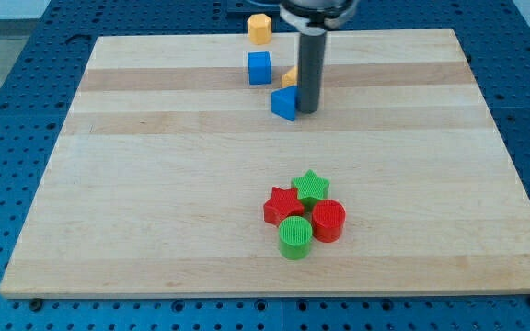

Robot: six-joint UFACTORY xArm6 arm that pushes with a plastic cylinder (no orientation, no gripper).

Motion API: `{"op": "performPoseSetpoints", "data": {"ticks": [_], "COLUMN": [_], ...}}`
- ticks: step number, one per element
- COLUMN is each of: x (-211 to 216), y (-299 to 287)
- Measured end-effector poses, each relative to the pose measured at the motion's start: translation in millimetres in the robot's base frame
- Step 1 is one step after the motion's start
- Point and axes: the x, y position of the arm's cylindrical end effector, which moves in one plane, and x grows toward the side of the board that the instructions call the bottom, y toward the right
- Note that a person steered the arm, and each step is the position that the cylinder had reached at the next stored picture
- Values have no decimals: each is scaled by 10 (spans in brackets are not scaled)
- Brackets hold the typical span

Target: Move the blue triangle towards the center left

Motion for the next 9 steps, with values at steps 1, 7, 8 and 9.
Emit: {"op": "performPoseSetpoints", "data": {"ticks": [1, 7, 8, 9], "x": [6, 74, -27, -180], "y": [-39, 71, 52, 29]}}
